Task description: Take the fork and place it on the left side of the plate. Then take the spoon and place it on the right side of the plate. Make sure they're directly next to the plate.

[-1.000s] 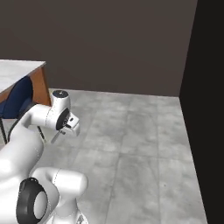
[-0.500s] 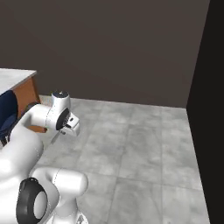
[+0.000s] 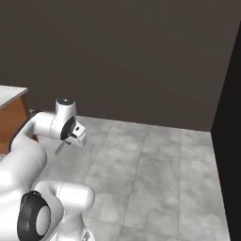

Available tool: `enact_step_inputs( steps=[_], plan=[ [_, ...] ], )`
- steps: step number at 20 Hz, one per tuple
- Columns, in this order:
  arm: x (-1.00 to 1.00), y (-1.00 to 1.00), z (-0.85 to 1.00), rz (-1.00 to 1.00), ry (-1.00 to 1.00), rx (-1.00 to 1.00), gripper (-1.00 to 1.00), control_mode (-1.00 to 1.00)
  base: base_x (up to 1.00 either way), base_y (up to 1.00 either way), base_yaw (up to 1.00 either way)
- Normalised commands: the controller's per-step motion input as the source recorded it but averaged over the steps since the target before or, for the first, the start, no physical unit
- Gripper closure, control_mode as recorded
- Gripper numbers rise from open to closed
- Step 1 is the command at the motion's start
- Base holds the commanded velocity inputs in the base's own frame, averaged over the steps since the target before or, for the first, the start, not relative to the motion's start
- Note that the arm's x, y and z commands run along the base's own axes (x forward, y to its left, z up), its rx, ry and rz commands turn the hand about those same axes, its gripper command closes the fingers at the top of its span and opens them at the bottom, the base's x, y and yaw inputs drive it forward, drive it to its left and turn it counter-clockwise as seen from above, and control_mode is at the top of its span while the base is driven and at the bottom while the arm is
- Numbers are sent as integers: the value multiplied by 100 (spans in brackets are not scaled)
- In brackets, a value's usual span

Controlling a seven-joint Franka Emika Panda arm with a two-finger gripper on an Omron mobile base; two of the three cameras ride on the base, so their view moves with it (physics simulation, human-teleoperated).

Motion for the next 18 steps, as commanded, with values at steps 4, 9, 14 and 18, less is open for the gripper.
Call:
enact_step_inputs(
  steps=[4,9,14,18],
  plan=[
    [0,0,0,0,0,0,100,100,100,0,21],
    [0,0,0,0,0,0,100,100,100,-1,28],
    [0,0,0,0,0,0,100,100,100,-18,44],
    [0,0,0,0,0,0,100,100,100,-24,48]
  ],
)
